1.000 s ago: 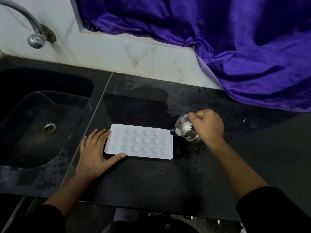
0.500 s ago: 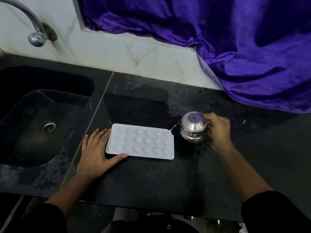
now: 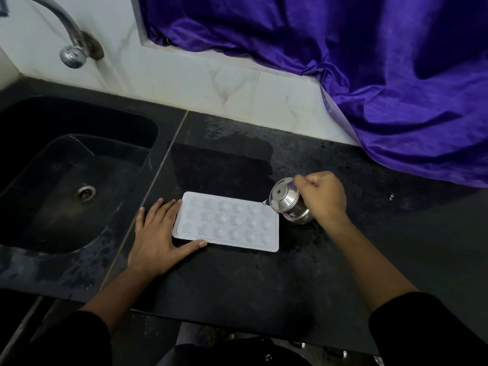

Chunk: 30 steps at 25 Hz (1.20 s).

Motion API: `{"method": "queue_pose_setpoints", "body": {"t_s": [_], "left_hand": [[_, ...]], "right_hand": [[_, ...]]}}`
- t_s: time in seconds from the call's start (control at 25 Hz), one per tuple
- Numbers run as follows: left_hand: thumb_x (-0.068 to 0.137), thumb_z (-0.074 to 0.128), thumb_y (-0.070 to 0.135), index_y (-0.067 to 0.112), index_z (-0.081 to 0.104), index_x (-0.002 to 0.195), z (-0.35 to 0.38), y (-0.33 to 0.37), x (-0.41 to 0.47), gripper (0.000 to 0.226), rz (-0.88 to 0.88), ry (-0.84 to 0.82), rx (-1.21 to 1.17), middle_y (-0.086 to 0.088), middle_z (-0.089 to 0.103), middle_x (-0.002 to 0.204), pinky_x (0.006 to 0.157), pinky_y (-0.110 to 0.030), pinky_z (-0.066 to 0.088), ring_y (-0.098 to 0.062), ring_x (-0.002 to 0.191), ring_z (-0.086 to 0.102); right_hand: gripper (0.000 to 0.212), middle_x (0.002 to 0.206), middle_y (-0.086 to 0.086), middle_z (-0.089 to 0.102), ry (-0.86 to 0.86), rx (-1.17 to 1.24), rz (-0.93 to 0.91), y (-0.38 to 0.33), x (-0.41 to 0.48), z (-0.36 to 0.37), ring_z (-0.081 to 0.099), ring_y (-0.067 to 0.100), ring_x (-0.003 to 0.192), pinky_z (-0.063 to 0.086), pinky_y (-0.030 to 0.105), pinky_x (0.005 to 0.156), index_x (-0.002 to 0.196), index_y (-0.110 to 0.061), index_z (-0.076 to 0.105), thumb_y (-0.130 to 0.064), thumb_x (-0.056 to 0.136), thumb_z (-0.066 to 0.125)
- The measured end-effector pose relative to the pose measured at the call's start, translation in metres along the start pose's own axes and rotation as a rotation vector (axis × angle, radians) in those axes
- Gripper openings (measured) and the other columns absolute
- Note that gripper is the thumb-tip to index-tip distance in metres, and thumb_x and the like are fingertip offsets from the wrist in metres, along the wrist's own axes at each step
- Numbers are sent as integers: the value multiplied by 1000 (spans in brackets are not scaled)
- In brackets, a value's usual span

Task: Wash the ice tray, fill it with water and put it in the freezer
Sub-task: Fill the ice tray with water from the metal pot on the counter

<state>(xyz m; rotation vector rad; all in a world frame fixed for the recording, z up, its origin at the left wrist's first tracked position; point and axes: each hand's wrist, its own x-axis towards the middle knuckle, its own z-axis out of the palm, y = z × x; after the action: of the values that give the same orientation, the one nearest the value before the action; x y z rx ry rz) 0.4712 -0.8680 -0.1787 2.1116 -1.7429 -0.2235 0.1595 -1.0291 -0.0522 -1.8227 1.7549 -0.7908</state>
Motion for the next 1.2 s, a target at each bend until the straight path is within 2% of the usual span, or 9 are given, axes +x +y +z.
{"method": "queue_pose_setpoints", "body": {"t_s": [0.2,0.36,0.56,0.68,0.76,0.84,0.96,1.08,1.2], "left_hand": [[72,42,101,19,43,158,0,0,0,119,5,7,-5,0,46,161,130,-58,9,-25,157,28],[72,43,101,20,42,158,0,-1,0,119,4,3,-8,0,46,162,130,-57,9,-25,157,28],[71,42,102,20,42,158,1,-2,1,120,5,-1,-5,1,45,162,130,-58,10,-24,157,27],[71,43,101,20,42,158,1,-3,1,119,2,-3,-2,1,45,162,130,-57,9,-24,158,27],[71,44,101,20,42,158,1,-3,1,119,3,-5,-1,1,45,162,130,-57,9,-24,158,27],[71,44,101,20,42,158,1,-3,1,119,5,-4,-3,0,45,162,130,-57,9,-24,157,27],[71,42,102,19,42,158,1,-2,1,120,2,-8,0,0,45,162,130,-57,10,-23,157,27],[71,42,102,19,41,158,0,-2,1,120,-3,-11,1,1,44,162,130,-56,9,-23,157,27],[71,45,101,20,41,158,1,-2,1,119,-2,-5,-7,1,44,162,130,-57,9,-24,157,27]], "right_hand": [[48,47,4,48,13,-240,-106,-14,-2,5,45,21,45,39,29,50,53,-5,51,-35,87,65],[47,48,8,50,47,-236,-117,-12,0,4,45,21,45,40,32,50,56,-1,53,-34,87,64],[46,48,6,40,61,182,43,11,1,-3,39,20,49,40,41,53,48,-11,45,-25,85,67],[26,59,8,40,58,551,151,14,-1,-5,35,20,56,31,32,55,64,-4,58,-16,86,67],[20,61,6,39,50,714,210,11,-2,-4,35,18,55,27,28,52,76,-1,61,-19,84,66],[21,59,4,40,37,764,244,5,-2,0,37,14,53,27,25,50,72,-5,59,-19,86,66],[36,56,5,39,14,667,169,-7,1,8,37,18,54,31,27,51,57,-11,52,-12,90,65],[45,50,1,38,-21,341,28,-17,2,16,37,17,50,33,34,54,47,-15,47,-20,86,69],[49,43,-2,40,-43,1,-73,-26,-1,23,39,15,43,37,34,49,47,-6,48,-28,86,69]]}}
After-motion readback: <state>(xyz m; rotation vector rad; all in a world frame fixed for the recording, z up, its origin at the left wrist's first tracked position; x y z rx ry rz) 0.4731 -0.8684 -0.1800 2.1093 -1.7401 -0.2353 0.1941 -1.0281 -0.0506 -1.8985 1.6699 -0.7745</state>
